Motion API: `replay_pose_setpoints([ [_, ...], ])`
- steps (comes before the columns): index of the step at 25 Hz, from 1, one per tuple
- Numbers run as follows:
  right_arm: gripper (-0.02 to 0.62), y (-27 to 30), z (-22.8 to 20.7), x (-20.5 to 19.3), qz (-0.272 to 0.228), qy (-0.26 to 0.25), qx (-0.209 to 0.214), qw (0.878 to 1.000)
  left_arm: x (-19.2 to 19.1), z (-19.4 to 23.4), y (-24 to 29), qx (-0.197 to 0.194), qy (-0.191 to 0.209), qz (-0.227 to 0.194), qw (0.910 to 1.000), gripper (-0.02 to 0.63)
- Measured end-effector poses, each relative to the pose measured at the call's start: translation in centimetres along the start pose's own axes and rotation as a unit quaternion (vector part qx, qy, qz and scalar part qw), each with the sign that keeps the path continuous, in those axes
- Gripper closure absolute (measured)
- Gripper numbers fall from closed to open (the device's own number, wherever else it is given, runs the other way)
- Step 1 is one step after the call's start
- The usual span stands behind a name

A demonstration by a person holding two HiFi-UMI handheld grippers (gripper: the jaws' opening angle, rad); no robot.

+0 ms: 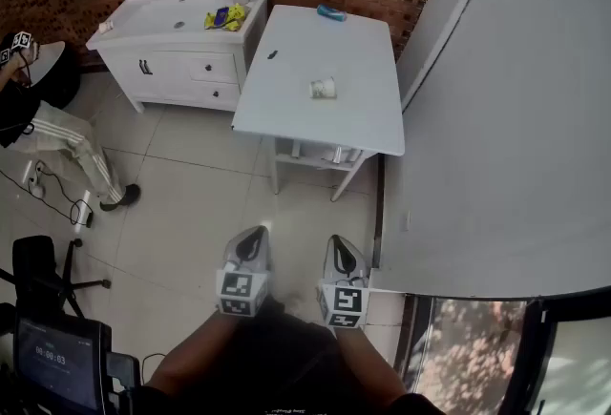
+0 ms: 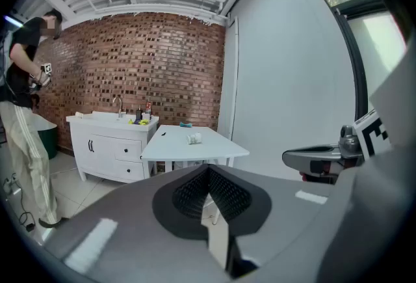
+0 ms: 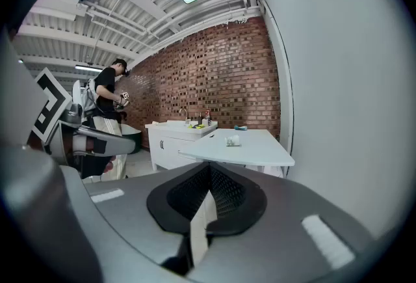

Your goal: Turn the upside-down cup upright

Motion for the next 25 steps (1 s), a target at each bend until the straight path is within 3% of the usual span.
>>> replay_pose_setpoints([
  [13,0.581,5.3,-0.7,1.6,0.02,0.015,0.001,1.0,3.2,2.9,4.6,-0.009,0.01,0.014,0.9998,0.609],
  [25,0.581,13.7,-1.7,6.9,0.026,0.009,-0.002,1.0,8.4,7.8,11.3,-0.013,0.007,0.016,0.9998,0.609],
])
Point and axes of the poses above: the fingertips, and each gripper's own axes: y forward along the fingers, z to its left, x out of its top, the point moved 10 cm from there along -y, backward along the fingers, and after that the axes turned 10 degrees about z, right-handed, at the moved point
